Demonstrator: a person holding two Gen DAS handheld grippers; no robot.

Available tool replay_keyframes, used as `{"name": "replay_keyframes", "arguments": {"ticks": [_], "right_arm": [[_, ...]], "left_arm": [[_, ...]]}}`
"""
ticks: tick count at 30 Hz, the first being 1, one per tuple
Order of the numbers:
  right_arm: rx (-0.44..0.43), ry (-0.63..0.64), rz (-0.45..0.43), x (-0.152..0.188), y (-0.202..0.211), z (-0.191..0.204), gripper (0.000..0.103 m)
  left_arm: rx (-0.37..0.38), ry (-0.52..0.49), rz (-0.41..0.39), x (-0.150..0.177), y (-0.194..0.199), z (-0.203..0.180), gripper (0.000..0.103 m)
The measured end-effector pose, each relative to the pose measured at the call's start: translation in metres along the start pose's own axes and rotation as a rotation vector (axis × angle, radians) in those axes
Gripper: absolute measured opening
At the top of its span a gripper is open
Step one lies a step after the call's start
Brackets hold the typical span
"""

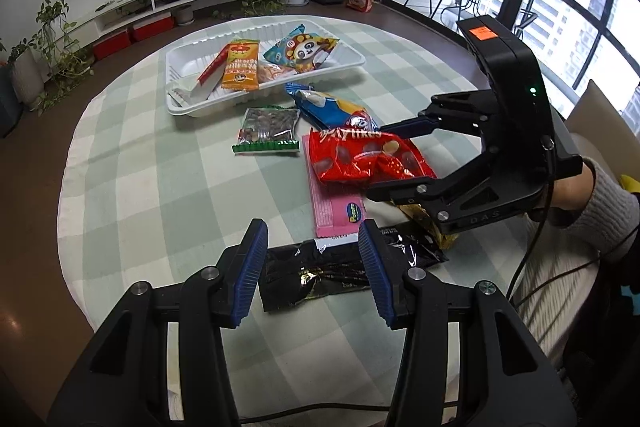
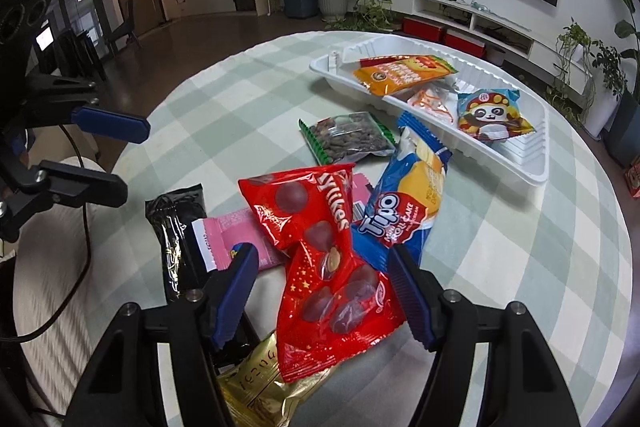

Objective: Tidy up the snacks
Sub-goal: 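Move the left tool to the black packet while the right tool grasps the red bag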

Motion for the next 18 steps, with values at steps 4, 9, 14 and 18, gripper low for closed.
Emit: {"name": "replay_keyframes", "arguments": {"ticks": [4, 9, 14, 18], "right_arm": [[0.029, 0.034, 0.021, 0.000, -0.006, 0.003, 0.059], [0.022, 0.020, 0.008, 0.002, -0.001, -0.001, 0.048], [-0.028, -0.038, -0.025, 0.010, 0.007, -0.008, 0.047], [-0.076, -0.113, -0.070, 0.018, 0.018, -0.017, 0.047]], "left_arm": [[-0.016, -0.036, 0.024, 0.006, -0.006, -0.002, 0.045], [-0.014, -0.098, 0.064, 0.014, -0.016, -0.009, 0.045], [-0.017, -0.201, 0.112, 0.021, -0.031, -0.018, 0.045], [-0.054, -0.301, 0.148, 0.027, -0.047, -0.022, 0.045]]}}
Point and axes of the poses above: each gripper's, at about its wrist camera, not at the fingertips, and y roughly against the way its jaws point, z to its left, x to its underside, the point moved 2 cm from there along -y, roughly the way its jaws point, and after that the axes turned 15 degrees about y, right-handed, at the moved point
